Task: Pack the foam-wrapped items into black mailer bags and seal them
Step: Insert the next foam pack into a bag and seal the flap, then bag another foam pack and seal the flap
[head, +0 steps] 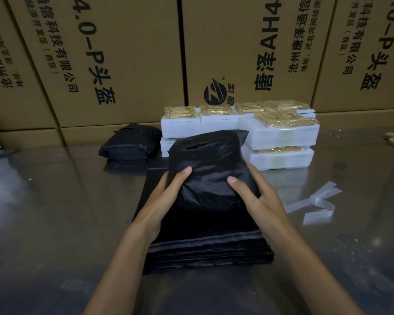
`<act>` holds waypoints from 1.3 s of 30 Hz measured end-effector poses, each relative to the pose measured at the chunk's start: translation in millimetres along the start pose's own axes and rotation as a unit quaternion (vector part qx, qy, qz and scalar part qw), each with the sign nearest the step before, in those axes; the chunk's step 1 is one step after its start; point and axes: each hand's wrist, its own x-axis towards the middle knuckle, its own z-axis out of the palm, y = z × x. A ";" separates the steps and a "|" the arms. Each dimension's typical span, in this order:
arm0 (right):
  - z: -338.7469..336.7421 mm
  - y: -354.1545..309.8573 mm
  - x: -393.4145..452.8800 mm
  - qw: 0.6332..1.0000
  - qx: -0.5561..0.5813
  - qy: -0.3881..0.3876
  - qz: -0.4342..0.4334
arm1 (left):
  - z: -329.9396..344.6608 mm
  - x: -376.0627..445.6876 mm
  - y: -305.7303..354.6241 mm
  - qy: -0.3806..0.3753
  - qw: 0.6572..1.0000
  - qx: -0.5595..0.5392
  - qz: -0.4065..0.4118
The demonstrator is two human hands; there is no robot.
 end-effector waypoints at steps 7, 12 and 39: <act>60.9 -4.8 58.3 0.963 0.177 0.035 0.201 | -23.3 25.7 14.9 0.138 0.961 -0.170 0.169; 102.8 -0.9 105.2 0.915 0.360 0.008 0.183 | -52.0 44.2 19.0 0.072 0.902 -0.358 0.231; 188.4 128.8 239.8 0.985 -0.057 -0.022 0.158 | -182.8 301.5 72.5 0.197 0.954 -0.220 -0.045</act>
